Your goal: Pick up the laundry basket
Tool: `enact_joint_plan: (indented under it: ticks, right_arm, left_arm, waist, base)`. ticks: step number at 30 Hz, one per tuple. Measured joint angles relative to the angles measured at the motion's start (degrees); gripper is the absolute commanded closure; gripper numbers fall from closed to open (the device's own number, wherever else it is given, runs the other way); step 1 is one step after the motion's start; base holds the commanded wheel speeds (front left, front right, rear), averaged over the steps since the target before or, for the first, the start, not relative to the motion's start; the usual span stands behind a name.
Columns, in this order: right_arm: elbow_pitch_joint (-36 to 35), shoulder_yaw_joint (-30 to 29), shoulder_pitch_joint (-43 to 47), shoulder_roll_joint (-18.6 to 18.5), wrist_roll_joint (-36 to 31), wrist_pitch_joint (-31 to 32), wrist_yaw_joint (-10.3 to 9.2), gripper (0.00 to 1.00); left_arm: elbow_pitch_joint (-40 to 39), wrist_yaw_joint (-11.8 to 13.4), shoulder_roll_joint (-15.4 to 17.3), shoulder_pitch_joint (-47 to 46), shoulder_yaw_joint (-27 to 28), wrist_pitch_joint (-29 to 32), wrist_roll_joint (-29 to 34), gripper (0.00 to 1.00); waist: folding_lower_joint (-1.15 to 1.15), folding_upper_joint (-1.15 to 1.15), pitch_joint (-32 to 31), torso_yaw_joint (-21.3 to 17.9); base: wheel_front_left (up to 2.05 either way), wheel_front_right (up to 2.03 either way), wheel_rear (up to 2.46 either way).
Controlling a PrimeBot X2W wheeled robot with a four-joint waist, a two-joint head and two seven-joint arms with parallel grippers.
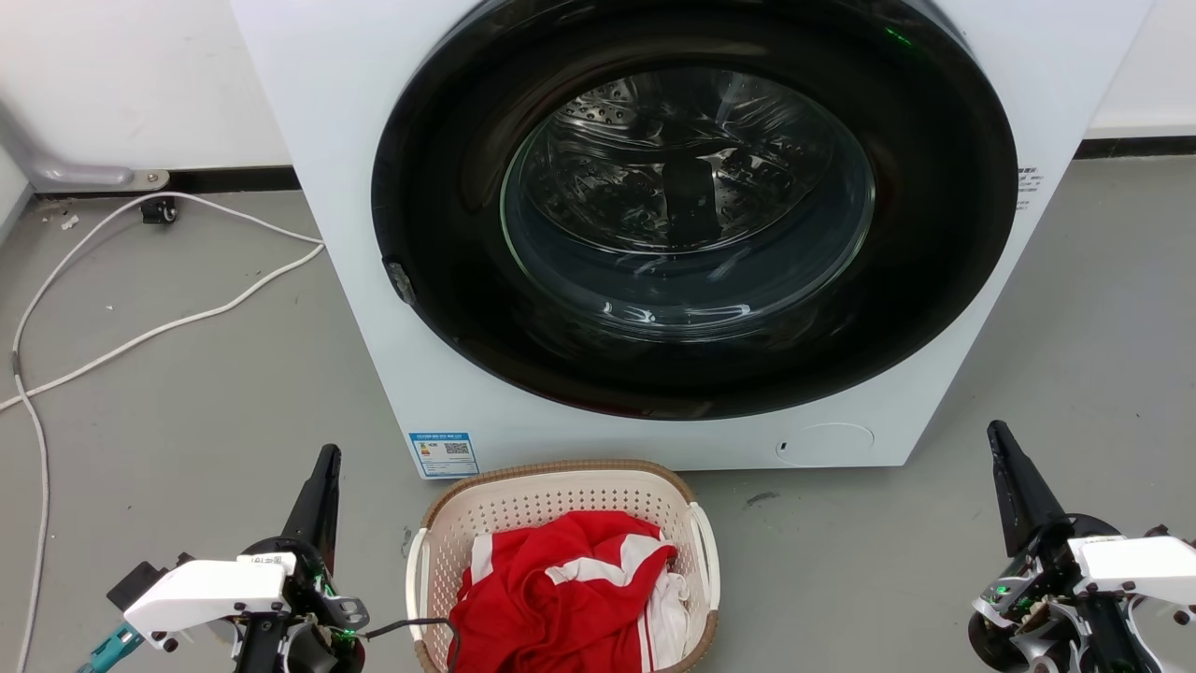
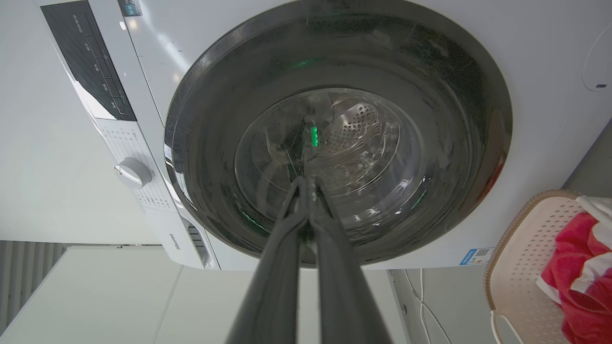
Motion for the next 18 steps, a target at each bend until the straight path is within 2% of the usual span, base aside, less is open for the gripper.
enact_joint_plan:
  ticks: [18]
  right_arm:
    - [0.0,0.0,0.0,0.0,0.0,0.0,0.00,1.00]
  left_arm:
    - [0.0,0.0,0.0,0.0,0.0,0.0,0.0,1.00]
  waist:
    - [0.00,0.00,0.0,0.0]
  base:
    - [0.00,0.00,0.00]
